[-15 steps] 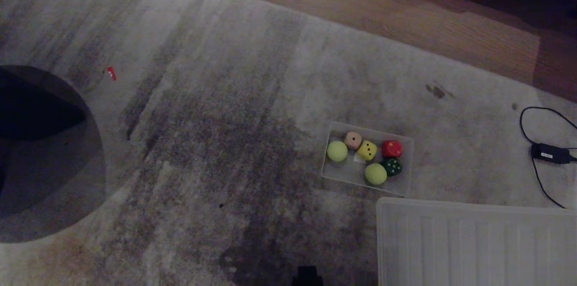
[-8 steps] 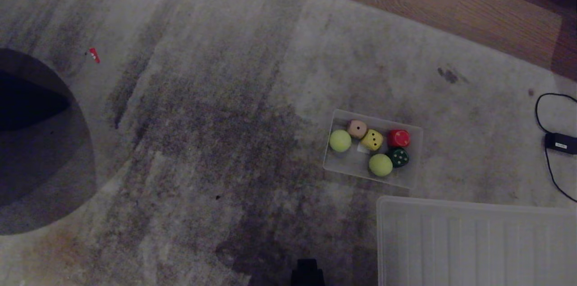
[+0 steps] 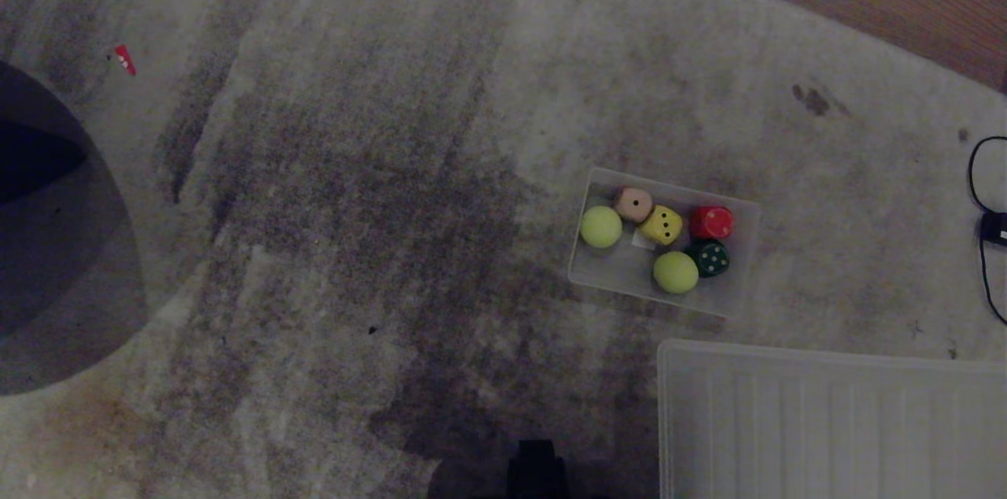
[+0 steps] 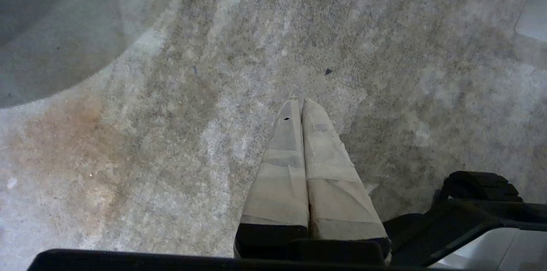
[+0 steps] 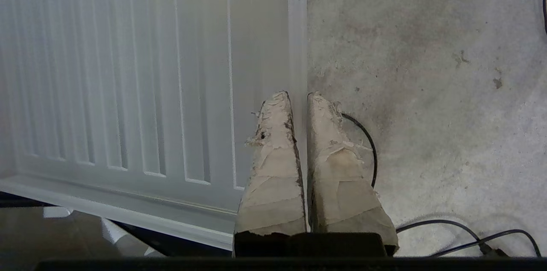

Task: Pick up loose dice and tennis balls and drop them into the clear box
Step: Close the lid

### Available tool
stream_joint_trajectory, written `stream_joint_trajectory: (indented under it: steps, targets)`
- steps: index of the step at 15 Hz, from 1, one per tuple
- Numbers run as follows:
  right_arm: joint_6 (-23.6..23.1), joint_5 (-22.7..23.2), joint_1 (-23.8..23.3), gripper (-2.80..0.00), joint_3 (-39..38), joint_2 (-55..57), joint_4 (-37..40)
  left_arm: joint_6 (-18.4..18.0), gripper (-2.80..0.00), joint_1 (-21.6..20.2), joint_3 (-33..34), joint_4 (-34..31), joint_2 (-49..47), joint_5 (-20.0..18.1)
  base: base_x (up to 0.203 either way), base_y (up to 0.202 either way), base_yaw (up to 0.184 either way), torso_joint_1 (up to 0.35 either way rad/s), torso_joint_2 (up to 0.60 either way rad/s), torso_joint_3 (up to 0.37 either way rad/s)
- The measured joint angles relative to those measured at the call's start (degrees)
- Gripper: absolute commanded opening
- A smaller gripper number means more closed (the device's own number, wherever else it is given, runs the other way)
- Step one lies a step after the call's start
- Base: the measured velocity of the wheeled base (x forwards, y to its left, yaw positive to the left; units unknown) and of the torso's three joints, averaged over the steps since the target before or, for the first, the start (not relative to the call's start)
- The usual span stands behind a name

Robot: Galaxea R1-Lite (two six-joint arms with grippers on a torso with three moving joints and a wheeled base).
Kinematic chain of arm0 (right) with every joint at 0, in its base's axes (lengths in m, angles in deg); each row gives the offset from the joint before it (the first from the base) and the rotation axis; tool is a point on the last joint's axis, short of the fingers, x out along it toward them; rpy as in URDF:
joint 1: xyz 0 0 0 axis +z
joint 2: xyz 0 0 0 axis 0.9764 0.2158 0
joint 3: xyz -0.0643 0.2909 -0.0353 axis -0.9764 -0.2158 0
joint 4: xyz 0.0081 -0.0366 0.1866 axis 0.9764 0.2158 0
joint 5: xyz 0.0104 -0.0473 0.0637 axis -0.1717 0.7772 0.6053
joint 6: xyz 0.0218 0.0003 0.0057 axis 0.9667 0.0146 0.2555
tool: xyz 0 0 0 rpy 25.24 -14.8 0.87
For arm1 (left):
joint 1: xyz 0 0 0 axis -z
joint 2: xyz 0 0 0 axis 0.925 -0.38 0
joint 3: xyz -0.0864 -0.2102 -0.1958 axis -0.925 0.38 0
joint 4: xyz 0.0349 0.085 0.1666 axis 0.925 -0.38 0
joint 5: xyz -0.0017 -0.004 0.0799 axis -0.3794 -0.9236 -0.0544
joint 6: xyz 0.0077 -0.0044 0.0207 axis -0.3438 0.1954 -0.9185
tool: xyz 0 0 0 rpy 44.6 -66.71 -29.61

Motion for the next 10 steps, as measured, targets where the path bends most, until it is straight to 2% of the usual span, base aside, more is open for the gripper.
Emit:
stream_joint_trajectory:
  steps: [2, 5, 8, 10]
  targets:
    - [0.21, -0.06, 0.0, -2.8, 0.05, 0.0, 0.17, 0.21, -2.8, 0.0, 0.0, -0.07, 0.0, -0.02, 0.0, 0.0, 0.0, 0.002, 0.0, -0.034]
    - [3.41, -0.68, -0.01, -2.8, 0.23, 0.0, 0.23, 1.15, -2.8, 0.0, 0.0, 0.0, 0.0, 0.36, 0.0, 0.0, 0.0, 0.0, 0.0, 0.0]
    - [9.61, -1.56, -0.11, -2.8, 5.81, 2.31, 2.08, 1.24, -2.8, 0.0, 0.0, 0.0, 0.0, 0.39, 0.0, 0.0, 0.0, 0.0, 0.0, 0.0]
    - [14.56, -1.7, -0.09, -2.8, 11.53, 8.15, 2.68, 1.25, -2.8, 0.0, 0.0, 0.0, 0.0, 0.41, 0.0, 0.0, 0.0, 0.0, 0.0, 0.0]
